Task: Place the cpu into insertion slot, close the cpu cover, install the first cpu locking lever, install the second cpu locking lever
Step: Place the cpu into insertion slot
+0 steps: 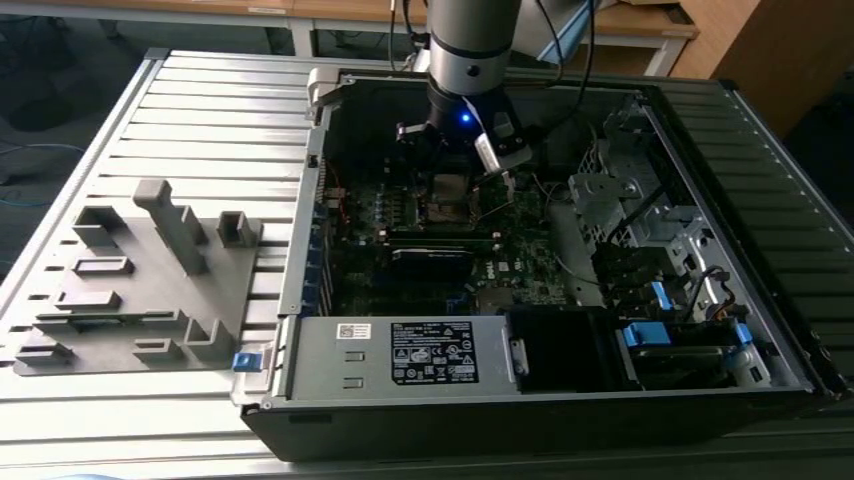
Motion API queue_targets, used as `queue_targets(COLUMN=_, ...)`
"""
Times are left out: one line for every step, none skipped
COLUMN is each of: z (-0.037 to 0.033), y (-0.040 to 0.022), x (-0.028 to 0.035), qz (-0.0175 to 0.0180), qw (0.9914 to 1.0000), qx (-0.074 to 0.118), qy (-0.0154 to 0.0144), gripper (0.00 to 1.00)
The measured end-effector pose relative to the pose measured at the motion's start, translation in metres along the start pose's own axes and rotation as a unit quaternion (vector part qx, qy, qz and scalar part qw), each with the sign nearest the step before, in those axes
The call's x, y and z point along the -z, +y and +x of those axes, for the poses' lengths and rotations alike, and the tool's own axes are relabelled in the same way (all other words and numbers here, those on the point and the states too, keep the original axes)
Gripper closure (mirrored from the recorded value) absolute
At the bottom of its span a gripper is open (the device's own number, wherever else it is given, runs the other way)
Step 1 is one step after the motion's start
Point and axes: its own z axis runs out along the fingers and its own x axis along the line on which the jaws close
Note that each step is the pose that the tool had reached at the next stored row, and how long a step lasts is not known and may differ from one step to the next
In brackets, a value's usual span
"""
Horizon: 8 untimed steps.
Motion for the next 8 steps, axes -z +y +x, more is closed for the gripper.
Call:
queue_targets(z=0.0, y=0.0, x=-0.0002, qz=0.0003, qw=0.99996, qx=-0.008, qy=-0.0008, gripper=0.46)
queue_targets(z=0.0, y=0.0, x=-0.0004, qz=0.0006, qw=0.99985, qx=-0.017, qy=-0.0016, gripper=0.46)
queue_targets(z=0.0, y=-0.0001, x=-0.0006, qz=0.0008, qw=0.99965, qx=-0.026, qy=-0.0024, gripper=0.46)
queue_targets(z=0.0, y=-0.0001, x=-0.0008, qz=0.0012, qw=0.99938, qx=-0.035, qy=-0.0032, gripper=0.46)
queue_targets(z=0.0, y=-0.0001, x=-0.001, qz=0.0015, qw=0.99902, qx=-0.044, qy=-0.004, gripper=0.46)
queue_targets(z=0.0, y=-0.0001, x=-0.0012, qz=0.0018, qw=0.99858, qx=-0.053, qy=-0.0048, gripper=0.46)
queue_targets(z=0.0, y=-0.0002, x=-0.0015, qz=0.0021, qw=0.99806, qx=-0.062, qy=-0.0056, gripper=0.46)
queue_targets(z=0.0, y=-0.0002, x=-0.0017, qz=0.0024, qw=0.99746, qx=-0.071, qy=-0.0064, gripper=0.46)
